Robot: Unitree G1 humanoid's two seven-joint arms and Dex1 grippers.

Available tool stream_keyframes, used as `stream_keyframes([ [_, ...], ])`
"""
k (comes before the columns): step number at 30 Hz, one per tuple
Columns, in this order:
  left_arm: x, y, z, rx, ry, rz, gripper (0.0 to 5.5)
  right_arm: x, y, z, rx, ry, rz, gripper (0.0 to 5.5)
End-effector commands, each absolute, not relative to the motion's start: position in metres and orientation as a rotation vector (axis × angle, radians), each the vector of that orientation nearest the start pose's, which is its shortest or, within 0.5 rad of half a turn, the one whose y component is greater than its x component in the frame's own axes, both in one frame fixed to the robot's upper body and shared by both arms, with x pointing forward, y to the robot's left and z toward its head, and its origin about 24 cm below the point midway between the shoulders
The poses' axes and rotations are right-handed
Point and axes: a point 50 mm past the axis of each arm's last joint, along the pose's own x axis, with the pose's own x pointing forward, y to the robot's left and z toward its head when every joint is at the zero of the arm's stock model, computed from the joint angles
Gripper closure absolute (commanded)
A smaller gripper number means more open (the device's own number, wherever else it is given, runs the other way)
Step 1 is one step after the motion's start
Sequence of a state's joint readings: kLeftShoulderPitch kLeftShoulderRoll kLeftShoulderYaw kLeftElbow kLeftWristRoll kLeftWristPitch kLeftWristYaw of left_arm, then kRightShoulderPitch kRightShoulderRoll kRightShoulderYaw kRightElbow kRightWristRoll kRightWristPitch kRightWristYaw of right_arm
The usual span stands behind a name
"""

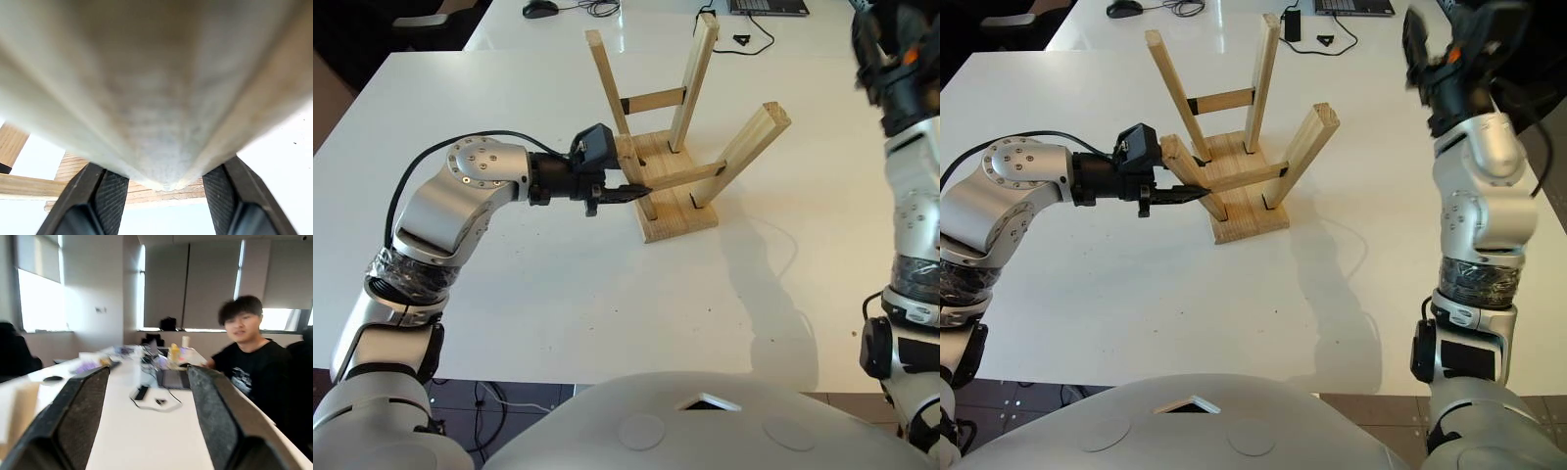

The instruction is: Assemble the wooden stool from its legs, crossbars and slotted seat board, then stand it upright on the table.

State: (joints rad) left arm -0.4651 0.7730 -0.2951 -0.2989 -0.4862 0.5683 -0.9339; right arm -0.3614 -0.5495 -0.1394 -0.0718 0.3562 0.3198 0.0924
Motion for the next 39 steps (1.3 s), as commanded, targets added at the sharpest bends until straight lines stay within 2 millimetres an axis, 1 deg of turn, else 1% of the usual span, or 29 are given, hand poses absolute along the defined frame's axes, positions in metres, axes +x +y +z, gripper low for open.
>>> stream_keyframes([
  [1, 0.256, 0.153, 0.107, 0.385, 0.539, -1.237, 3.45, 0.297, -0.209, 0.125, -0.402, -0.05, 0.17, 2.58],
  [3, 0.256, 0.154, 0.108, 0.387, 0.543, -1.238, 3.45, 0.285, -0.174, 0.117, -0.447, -0.076, 0.332, 2.58],
  [4, 0.256, 0.153, 0.108, 0.386, 0.543, -1.239, 3.45, 0.277, -0.15, 0.12, -0.428, -0.122, 0.439, 2.58],
  [7, 0.257, 0.148, 0.11, 0.377, 0.536, -1.25, 3.45, 0.249, -0.084, 0.147, -0.254, -0.28, 0.736, 2.58],
  [8, 0.257, 0.145, 0.111, 0.374, 0.532, -1.258, 3.45, 0.239, -0.07, 0.153, -0.222, -0.306, 0.813, 2.58],
  [9, 0.257, 0.142, 0.111, 0.372, 0.526, -1.269, 3.45, 0.232, -0.061, 0.154, -0.211, -0.304, 0.871, 2.58],
  [11, 0.257, 0.137, 0.113, 0.369, 0.515, -1.288, 3.45, 0.228, -0.055, 0.147, -0.224, -0.269, 0.906, 2.58],
  [12, 0.257, 0.135, 0.115, 0.368, 0.509, -1.296, 3.45, 0.23, -0.058, 0.14, -0.25, -0.234, 0.891, 2.58],
  [14, 0.258, 0.134, 0.116, 0.366, 0.504, -1.302, 3.45, 0.241, -0.073, 0.123, -0.299, -0.152, 0.817, 2.58],
  [16, 0.258, 0.136, 0.117, 0.366, 0.505, -1.298, 3.45, 0.258, -0.1, 0.108, -0.355, -0.078, 0.678, 2.58],
  [18, 0.258, 0.139, 0.116, 0.364, 0.51, -1.29, 3.45, 0.272, -0.132, 0.101, -0.388, -0.027, 0.521, 2.58],
  [20, 0.258, 0.141, 0.117, 0.361, 0.516, -1.283, 3.45, 0.284, -0.167, 0.099, -0.412, 0.012, 0.355, 2.58],
  [22, 0.258, 0.142, 0.117, 0.361, 0.519, -1.276, 3.45, 0.292, -0.201, 0.102, -0.442, 0.03, 0.188, 2.58],
  [24, 0.259, 0.142, 0.118, 0.361, 0.521, -1.271, 3.45, 0.296, -0.228, 0.106, -0.451, 0.03, 0.043, 2.58],
  [25, 0.259, 0.142, 0.118, 0.361, 0.52, -1.268, 3.45, 0.298, -0.238, 0.109, -0.457, 0.021, -0.022, 2.58],
  [26, 0.259, 0.142, 0.118, 0.36, 0.52, -1.266, 3.45, 0.299, -0.244, 0.112, -0.458, 0.009, -0.068, 2.58],
  [27, 0.259, 0.143, 0.118, 0.359, 0.52, -1.264, 3.45, 0.299, -0.245, 0.115, -0.459, -0.006, -0.099, 2.58],
  [28, 0.259, 0.143, 0.118, 0.359, 0.52, -1.262, 3.45, 0.3, -0.242, 0.117, -0.455, -0.026, -0.106, 2.58],
  [30, 0.259, 0.143, 0.118, 0.358, 0.522, -1.261, 3.45, 0.302, -0.219, 0.118, -0.431, -0.062, -0.047, 2.58],
  [32, 0.259, 0.143, 0.117, 0.36, 0.523, -1.262, 3.45, 0.298, -0.171, 0.114, -0.361, -0.073, 0.135, 2.58],
  [33, 0.259, 0.142, 0.116, 0.361, 0.524, -1.263, 3.45, 0.291, -0.141, 0.113, -0.271, -0.067, 0.257, 2.58],
  [34, 0.26, 0.142, 0.116, 0.363, 0.524, -1.266, 3.45, 0.278, -0.108, 0.118, -0.16, -0.068, 0.412, 2.58],
  [35, 0.26, 0.141, 0.117, 0.365, 0.524, -1.27, 3.45, 0.26, -0.076, 0.13, 0.008, -0.072, 0.58, 2.58],
  [36, 0.26, 0.14, 0.117, 0.366, 0.524, -1.276, 3.45, 0.243, -0.056, 0.143, 0.127, -0.081, 0.715, 2.58],
  [37, 0.26, 0.139, 0.118, 0.366, 0.522, -1.282, 3.45, 0.231, -0.044, 0.156, 0.197, -0.093, 0.812, 2.58],
  [38, 0.259, 0.138, 0.119, 0.366, 0.52, -1.288, 3.45, 0.225, -0.042, 0.163, 0.23, -0.095, 0.856, 2.58],
  [39, 0.259, 0.137, 0.121, 0.363, 0.515, -1.293, 3.45, 0.228, -0.046, 0.164, 0.214, -0.094, 0.844, 2.58],
])
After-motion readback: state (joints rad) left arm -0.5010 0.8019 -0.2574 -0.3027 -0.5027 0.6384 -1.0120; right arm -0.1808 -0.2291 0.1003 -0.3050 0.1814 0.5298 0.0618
